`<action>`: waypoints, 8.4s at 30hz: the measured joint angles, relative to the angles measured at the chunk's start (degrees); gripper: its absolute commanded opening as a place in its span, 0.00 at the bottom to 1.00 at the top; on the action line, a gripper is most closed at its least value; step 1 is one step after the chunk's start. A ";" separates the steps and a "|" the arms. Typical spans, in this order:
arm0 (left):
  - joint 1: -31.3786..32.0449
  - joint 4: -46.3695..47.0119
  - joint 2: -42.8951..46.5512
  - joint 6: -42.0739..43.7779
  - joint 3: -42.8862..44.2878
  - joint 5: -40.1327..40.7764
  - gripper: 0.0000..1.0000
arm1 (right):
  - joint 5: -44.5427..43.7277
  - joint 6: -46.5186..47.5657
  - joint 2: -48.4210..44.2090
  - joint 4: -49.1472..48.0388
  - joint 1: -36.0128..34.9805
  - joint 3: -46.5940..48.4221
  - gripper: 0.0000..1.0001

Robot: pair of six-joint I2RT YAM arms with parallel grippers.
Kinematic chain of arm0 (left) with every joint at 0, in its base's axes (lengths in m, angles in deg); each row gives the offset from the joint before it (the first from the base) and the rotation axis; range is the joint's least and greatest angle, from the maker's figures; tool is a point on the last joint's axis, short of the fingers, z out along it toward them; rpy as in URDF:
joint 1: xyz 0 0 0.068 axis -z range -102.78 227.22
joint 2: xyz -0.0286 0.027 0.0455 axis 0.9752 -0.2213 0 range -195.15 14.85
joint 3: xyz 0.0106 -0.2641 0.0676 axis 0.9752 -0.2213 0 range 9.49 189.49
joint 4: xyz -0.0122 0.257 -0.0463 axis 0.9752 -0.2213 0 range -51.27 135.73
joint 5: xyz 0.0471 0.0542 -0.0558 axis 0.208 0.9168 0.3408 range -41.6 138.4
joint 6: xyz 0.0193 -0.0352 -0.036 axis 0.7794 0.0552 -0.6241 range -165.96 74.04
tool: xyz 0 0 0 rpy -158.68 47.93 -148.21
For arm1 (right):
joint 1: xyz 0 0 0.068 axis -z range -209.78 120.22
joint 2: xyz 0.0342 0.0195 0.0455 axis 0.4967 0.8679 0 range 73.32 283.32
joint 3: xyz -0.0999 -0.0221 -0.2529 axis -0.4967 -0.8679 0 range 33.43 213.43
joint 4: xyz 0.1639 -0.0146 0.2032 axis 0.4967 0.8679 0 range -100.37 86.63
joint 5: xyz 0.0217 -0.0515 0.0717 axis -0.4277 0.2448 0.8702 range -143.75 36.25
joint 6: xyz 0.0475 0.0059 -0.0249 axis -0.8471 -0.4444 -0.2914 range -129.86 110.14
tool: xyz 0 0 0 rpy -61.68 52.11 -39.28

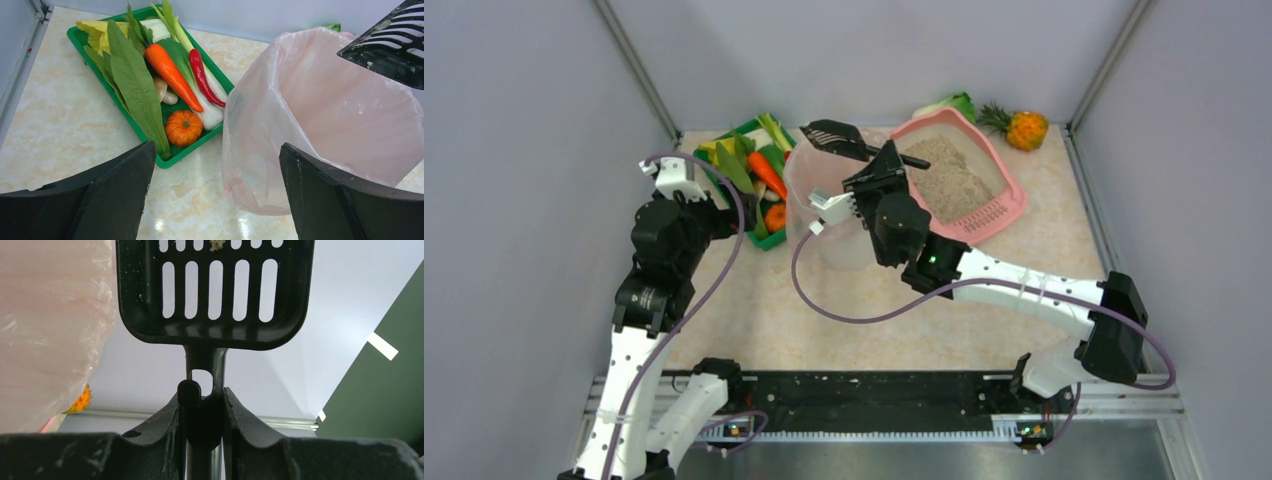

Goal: Clean the litter box

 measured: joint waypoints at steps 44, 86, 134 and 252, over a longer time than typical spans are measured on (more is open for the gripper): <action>0.04 1.38 -0.94 -0.55 -1.05 -8.00 0.98 | 4.42 0.76 -1.66 -9.42 2.19 -6.91 0.00; 9.44 15.04 -7.89 -7.85 -0.20 -30.32 0.94 | 38.56 -89.79 -19.50 61.72 15.67 15.61 0.00; 13.25 0.79 -0.13 -14.32 -11.30 -37.59 0.50 | 65.53 -83.45 -13.68 68.43 9.86 4.85 0.00; 7.10 1.44 3.45 -4.92 -4.59 5.97 0.99 | 43.56 -99.14 26.25 84.50 51.74 40.30 0.00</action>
